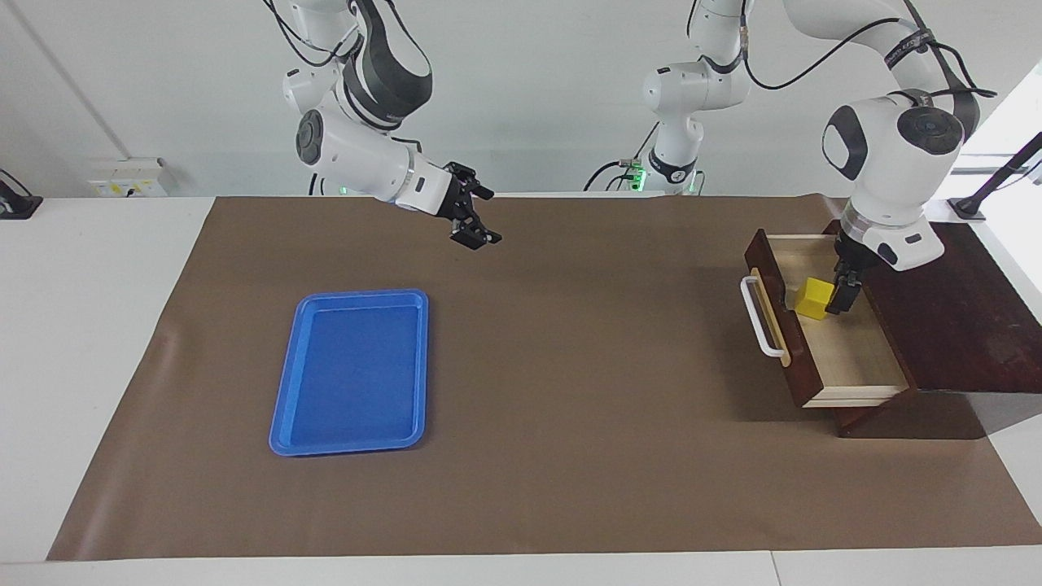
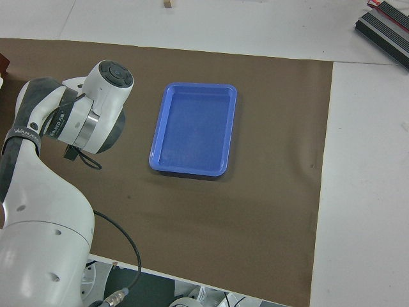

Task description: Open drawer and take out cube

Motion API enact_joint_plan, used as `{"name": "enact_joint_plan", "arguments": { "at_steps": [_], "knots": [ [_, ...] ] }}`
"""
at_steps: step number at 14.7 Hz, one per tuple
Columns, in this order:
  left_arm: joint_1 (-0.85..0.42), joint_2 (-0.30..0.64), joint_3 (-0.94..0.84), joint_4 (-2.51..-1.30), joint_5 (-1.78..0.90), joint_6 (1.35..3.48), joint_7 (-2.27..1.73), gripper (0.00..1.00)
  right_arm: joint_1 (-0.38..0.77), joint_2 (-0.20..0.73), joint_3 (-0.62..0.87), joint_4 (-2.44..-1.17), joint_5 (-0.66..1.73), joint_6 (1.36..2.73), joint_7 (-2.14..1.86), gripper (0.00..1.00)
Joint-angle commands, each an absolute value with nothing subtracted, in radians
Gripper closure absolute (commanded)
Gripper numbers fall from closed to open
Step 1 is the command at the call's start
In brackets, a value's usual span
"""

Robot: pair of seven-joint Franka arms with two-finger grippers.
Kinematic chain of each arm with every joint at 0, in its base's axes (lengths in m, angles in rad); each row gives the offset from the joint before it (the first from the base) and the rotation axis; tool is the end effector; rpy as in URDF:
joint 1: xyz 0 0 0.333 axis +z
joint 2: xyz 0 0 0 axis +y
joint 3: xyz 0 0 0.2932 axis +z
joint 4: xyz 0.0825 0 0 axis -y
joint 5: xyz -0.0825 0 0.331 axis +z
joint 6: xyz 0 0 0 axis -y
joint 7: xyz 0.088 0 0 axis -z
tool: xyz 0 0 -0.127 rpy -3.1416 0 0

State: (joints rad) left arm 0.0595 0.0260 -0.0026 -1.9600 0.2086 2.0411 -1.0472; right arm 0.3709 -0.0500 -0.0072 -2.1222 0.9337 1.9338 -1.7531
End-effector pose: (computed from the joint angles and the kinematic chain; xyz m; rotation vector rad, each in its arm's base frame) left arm 0.5200 0.0448 0.4454 -2.6178 -1.4548 -0.2070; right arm 0.4276 0.2380 0.4364 -1.5541 -1.7685 -0.5540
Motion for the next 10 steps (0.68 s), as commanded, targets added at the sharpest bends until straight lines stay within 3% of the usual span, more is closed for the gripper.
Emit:
{"name": "enact_joint_plan", "arguments": {
  "at_steps": [1, 7, 8, 9, 10],
  "knots": [
    [0.064, -0.008, -0.006, -2.028, 0.265, 2.091, -1.121, 0.00, 0.393, 0.004, -0.002, -2.094, 0.995, 1.956, -1.877, 0.00],
    [0.080, -0.006, -0.008, -2.088, 0.268, 2.161, -1.172, 0.00, 0.446, 0.046, 0.006, -2.095, 1.155, 2.033, -1.911, 0.00],
    [0.080, -0.003, -0.008, -2.086, 0.268, 2.161, -1.186, 0.19, 0.448, 0.060, 0.006, -2.097, 1.185, 2.033, -1.911, 0.00],
    [0.078, 0.000, -0.008, -2.080, 0.268, 2.161, -1.192, 0.47, 0.449, 0.072, 0.006, -2.097, 1.219, 2.033, -1.914, 0.00],
    [0.074, 0.006, -0.008, -2.069, 0.268, 2.161, -1.198, 0.64, 0.449, 0.099, 0.006, -2.091, 1.244, 2.034, -1.933, 0.00]
  ]
}}
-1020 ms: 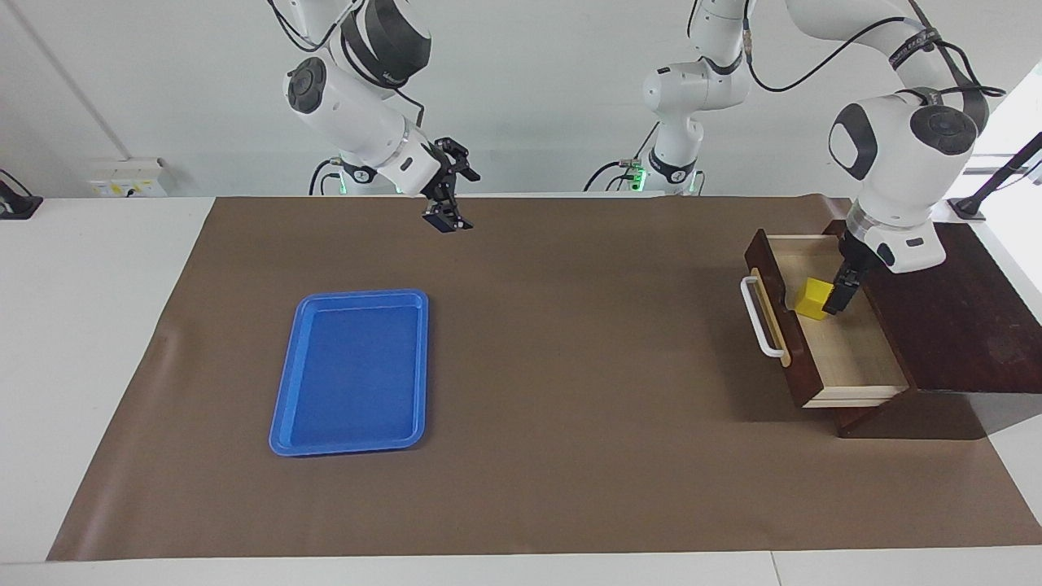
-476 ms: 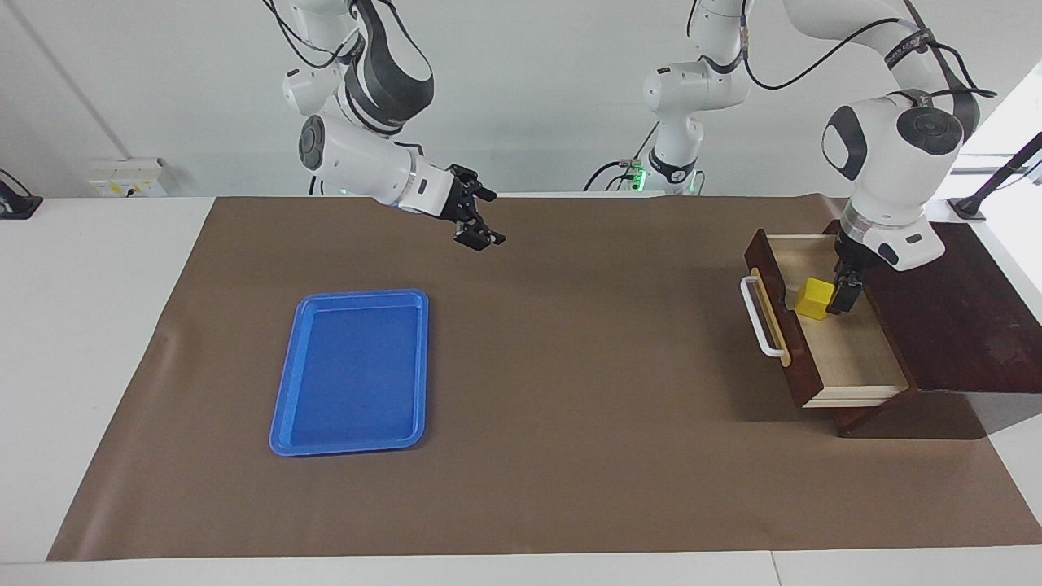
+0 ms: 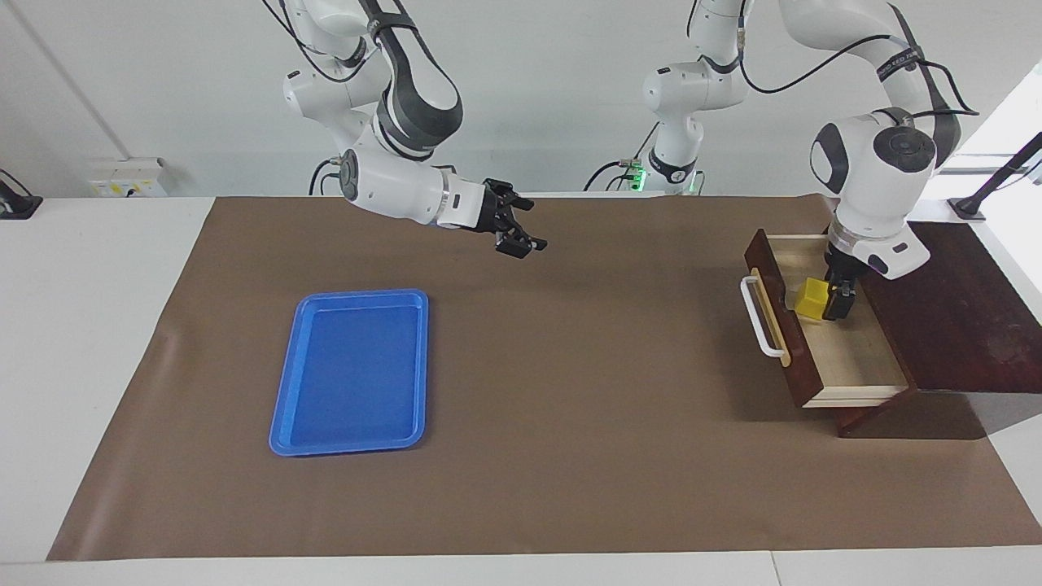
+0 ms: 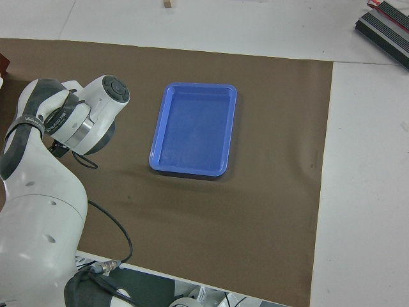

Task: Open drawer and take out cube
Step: 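Grasp the yellow cube and lift it out with the left gripper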

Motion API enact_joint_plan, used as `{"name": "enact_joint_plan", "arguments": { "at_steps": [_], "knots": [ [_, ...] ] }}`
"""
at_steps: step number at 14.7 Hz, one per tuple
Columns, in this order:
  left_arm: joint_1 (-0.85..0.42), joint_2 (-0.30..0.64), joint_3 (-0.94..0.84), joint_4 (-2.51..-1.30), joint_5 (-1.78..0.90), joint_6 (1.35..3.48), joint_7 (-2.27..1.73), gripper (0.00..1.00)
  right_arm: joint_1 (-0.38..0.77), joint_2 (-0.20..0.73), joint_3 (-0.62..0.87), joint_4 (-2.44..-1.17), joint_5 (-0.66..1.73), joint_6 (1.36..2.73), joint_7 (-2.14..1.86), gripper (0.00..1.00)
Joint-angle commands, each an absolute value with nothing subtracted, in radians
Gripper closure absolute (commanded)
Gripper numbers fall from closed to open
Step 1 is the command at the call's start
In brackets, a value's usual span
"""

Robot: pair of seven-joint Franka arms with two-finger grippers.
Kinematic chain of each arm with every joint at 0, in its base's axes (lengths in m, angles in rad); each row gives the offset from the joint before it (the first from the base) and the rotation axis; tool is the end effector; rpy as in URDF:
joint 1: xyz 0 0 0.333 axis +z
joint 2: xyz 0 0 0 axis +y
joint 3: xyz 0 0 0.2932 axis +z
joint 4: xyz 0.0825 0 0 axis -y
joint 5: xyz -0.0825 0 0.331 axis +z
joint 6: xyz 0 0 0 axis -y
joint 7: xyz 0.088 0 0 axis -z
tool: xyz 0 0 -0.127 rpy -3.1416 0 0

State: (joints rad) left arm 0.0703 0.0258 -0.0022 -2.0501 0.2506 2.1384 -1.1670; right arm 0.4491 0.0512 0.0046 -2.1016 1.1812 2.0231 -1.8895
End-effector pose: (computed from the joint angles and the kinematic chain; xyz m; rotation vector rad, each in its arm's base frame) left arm 0.5141 0.0499 0.4164 -2.5358 -1.5660 -0.2475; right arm 0.4330 0.2891 0.4105 -1.4566 -1.6611 -0.7030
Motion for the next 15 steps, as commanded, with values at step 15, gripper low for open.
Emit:
{"name": "enact_joint_plan", "arguments": {
  "at_steps": [15],
  "knots": [
    [-0.001, 0.063, -0.015, -1.677, 0.244, 1.749, -1.198, 1.00, 0.514, 0.187, 0.006, -2.025, 1.339, 2.088, -1.994, 0.00]
  ]
}}
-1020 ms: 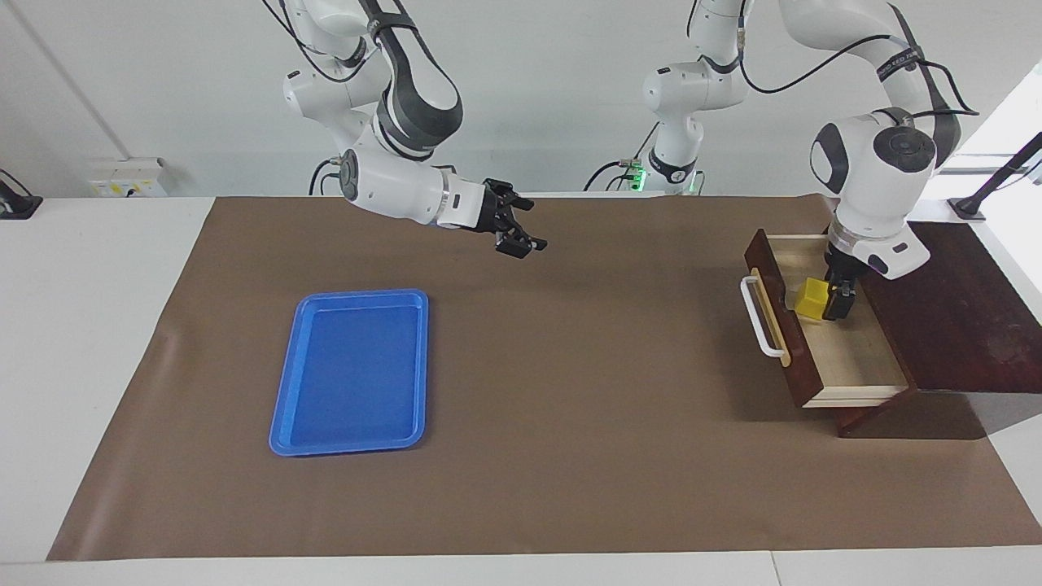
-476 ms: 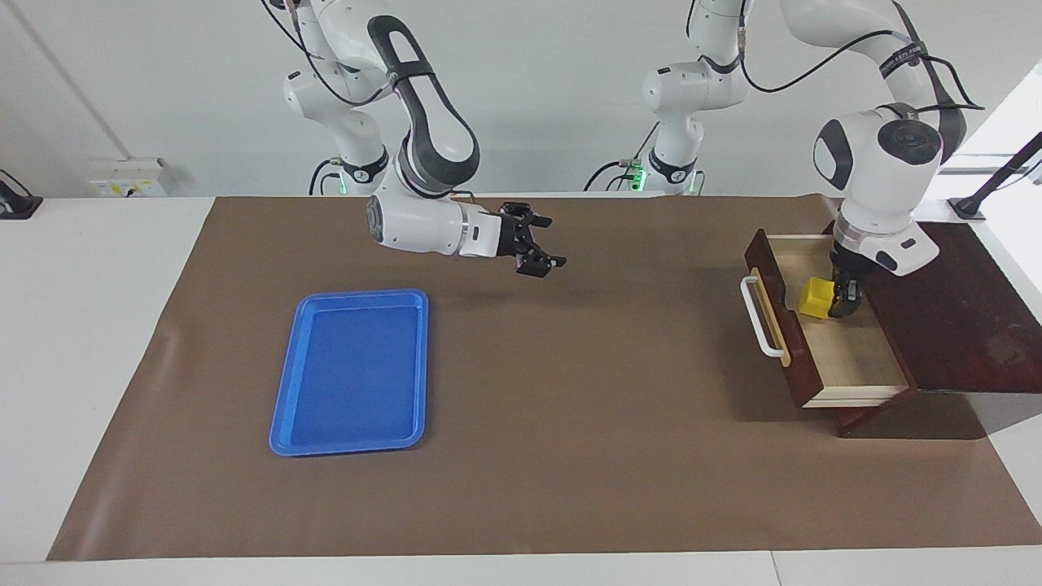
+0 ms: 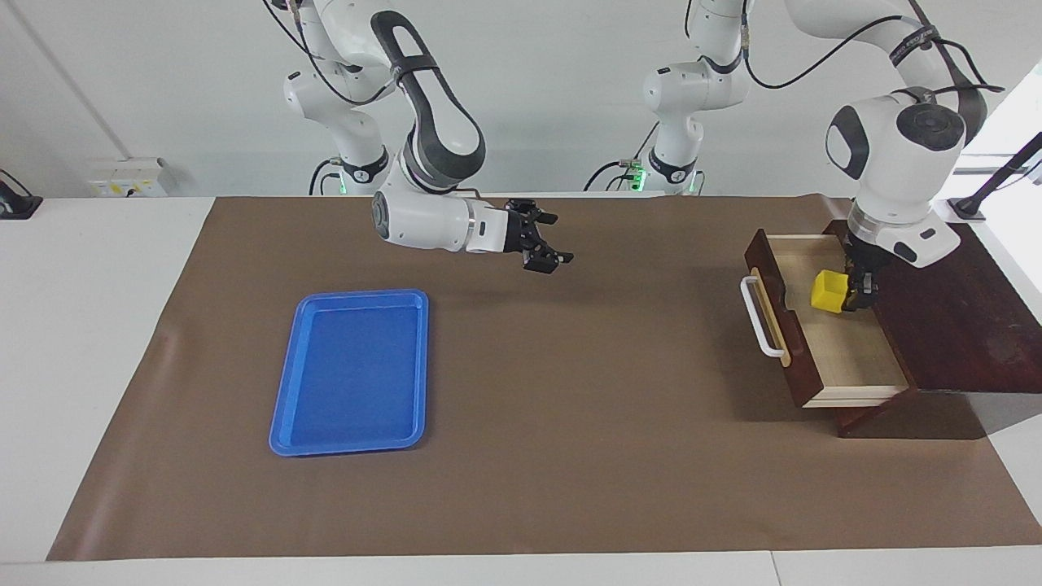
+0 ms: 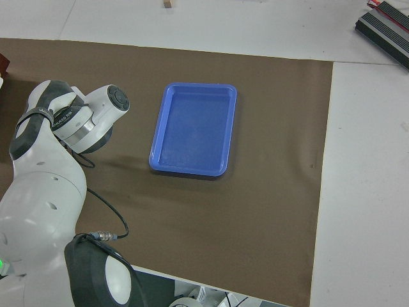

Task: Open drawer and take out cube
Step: 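Grasp the yellow cube and lift it out with the left gripper, then carry the cube to the right gripper while the right gripper closes on it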

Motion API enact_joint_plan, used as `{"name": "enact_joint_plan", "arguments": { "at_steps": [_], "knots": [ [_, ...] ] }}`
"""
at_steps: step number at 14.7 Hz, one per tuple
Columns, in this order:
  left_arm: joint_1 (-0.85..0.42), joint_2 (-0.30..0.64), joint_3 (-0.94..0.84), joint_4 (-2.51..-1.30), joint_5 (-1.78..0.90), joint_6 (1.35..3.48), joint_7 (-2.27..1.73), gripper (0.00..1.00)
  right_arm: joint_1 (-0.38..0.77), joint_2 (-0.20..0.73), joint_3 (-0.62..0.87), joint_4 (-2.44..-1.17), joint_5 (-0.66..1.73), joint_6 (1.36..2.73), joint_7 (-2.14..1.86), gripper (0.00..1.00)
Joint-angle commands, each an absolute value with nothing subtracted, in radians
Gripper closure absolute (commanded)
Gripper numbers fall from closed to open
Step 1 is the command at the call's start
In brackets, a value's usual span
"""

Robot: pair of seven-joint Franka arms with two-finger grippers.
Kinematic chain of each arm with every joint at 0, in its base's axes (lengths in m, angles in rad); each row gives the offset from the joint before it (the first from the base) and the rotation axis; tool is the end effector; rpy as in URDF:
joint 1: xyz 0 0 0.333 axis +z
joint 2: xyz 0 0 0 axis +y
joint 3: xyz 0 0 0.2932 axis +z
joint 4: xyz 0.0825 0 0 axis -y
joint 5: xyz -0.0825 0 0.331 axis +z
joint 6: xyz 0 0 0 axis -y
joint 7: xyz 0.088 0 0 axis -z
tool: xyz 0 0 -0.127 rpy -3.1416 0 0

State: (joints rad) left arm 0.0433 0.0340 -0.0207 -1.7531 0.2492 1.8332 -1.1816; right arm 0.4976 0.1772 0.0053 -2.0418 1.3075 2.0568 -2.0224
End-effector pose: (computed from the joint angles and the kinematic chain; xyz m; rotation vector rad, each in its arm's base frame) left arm 0.5271 0.0367 0.5130 -2.4832 -1.6002 -0.2532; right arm 0.4442 0.3227 0.3755 -1.3838 -1.6434 -0.7703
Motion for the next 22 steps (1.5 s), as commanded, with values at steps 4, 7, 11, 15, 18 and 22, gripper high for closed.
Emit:
{"name": "enact_joint_plan", "arguments": {
  "at_steps": [4, 7, 11, 15, 18, 22],
  "knots": [
    [-0.070, 0.063, -0.015, -1.652, 0.167, 1.729, -1.381, 1.00, 0.548, 0.195, 0.006, -2.014, 1.353, 2.154, -1.968, 0.00],
    [-0.124, 0.052, -0.017, -1.689, 0.132, 1.775, -1.647, 1.00, 0.574, 0.218, 0.006, -1.977, 1.376, 2.181, -1.937, 0.00],
    [-0.280, 0.025, -0.017, -1.775, 0.086, 1.807, -1.931, 1.00, 0.614, 0.242, 0.006, -1.950, 1.408, 2.229, -1.907, 0.00],
    [-0.376, 0.020, -0.018, -1.844, 0.084, 1.793, -1.965, 1.00, 0.658, 0.262, 0.006, -1.910, 1.408, 2.290, -1.847, 0.00],
    [-0.408, 0.000, -0.018, -1.884, 0.069, 1.805, -2.029, 1.00, 0.664, 0.278, 0.006, -1.882, 1.388, 2.313, -1.812, 0.00],
    [-0.439, -0.003, -0.018, -1.891, 0.045, 1.807, -2.063, 1.00, 0.698, 0.296, 0.006, -1.855, 1.290, 2.371, -1.743, 0.00]
  ]
}}
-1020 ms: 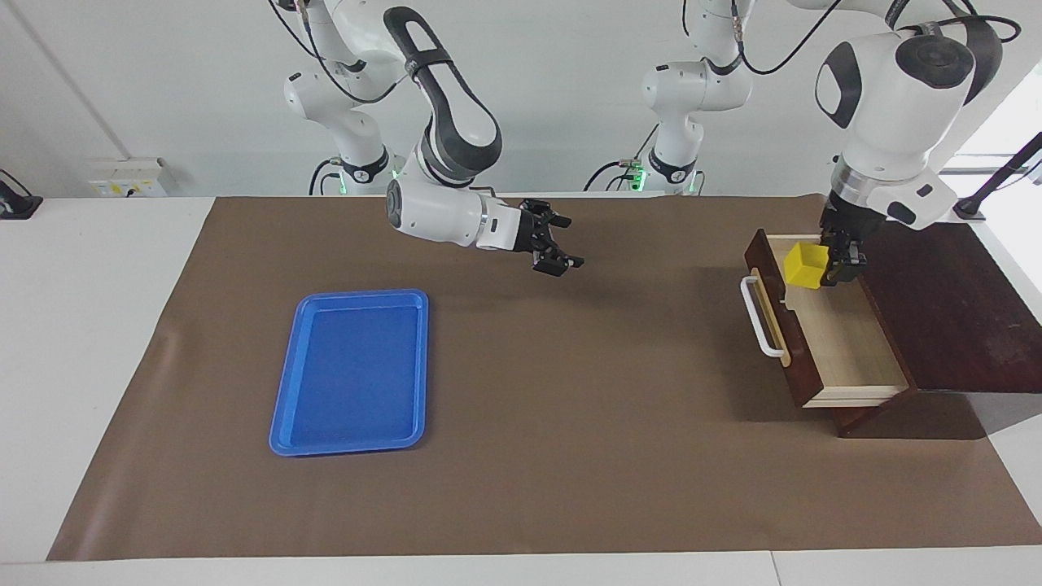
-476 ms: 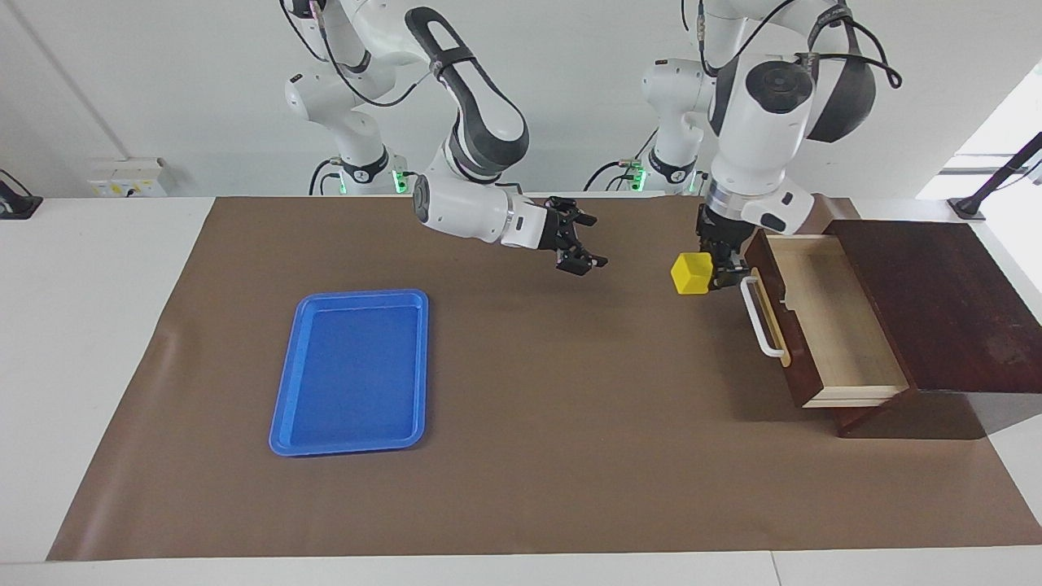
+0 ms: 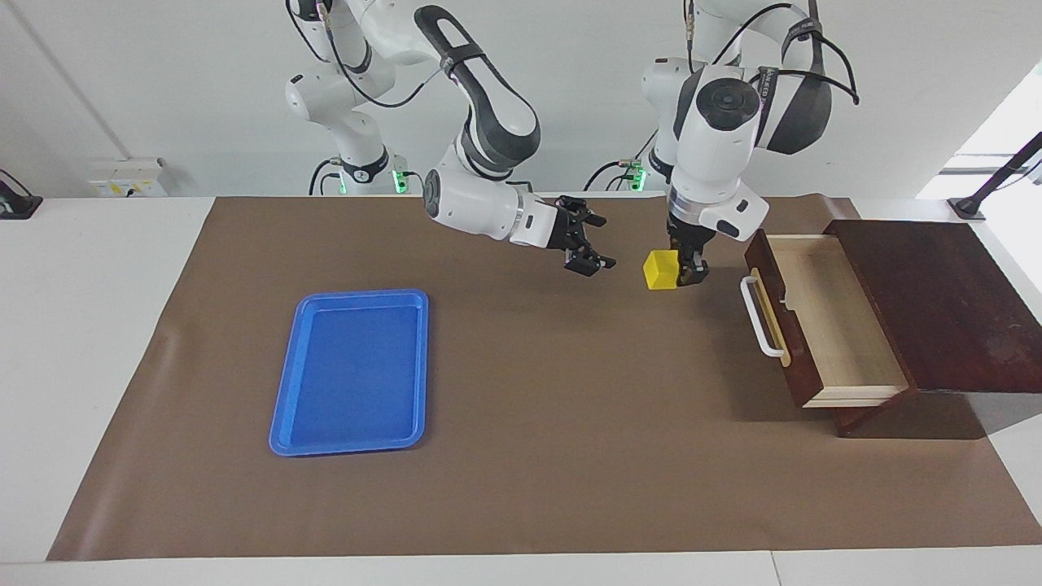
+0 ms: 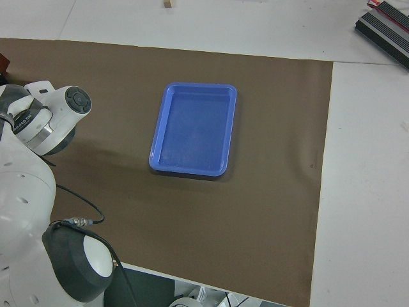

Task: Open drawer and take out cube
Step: 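Carry the cube to the right gripper while the right gripper closes on it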

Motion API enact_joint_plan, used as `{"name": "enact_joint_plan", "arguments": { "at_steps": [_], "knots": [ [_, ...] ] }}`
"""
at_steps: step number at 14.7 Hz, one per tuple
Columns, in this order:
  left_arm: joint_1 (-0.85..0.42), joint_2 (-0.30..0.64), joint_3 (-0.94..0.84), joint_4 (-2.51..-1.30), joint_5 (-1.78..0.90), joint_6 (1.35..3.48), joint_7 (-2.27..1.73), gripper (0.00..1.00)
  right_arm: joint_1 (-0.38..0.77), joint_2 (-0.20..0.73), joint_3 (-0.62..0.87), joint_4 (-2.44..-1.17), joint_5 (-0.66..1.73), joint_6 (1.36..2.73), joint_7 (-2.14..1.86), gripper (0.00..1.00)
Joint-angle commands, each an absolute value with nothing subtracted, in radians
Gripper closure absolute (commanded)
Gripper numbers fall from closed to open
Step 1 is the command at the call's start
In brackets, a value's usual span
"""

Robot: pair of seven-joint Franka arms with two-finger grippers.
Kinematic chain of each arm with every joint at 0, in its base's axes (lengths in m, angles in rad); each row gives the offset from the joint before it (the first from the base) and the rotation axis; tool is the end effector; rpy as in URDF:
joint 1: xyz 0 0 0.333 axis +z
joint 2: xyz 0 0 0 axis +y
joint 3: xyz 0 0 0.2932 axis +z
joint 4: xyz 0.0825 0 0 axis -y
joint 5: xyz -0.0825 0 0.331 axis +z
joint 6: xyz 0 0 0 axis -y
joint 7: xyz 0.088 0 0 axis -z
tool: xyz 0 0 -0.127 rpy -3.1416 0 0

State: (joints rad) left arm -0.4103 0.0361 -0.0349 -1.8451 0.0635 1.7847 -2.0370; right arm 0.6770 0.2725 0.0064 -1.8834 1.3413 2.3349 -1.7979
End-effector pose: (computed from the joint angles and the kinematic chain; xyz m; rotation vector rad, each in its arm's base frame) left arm 0.4622 -0.2129 0.4658 -2.1382 -2.1478 -0.0389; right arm 0.4482 0.4033 0.3897 -1.5869 -1.5655 -0.8092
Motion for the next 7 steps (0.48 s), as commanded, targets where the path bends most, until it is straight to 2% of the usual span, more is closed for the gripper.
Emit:
{"name": "enact_joint_plan", "arguments": {
  "at_steps": [1, 7],
  "knots": [
    [-0.451, -0.014, -0.018, -1.907, 0.044, 1.809, -2.072, 1.00, 0.715, 0.298, 0.006, -1.856, 1.289, 2.393, -1.738, 0.00],
    [-0.462, -0.043, -0.018, -1.963, 0.038, 1.824, -2.091, 1.00, 0.716, 0.310, 0.006, -1.830, 1.250, 2.404, -1.709, 0.00]
  ]
}}
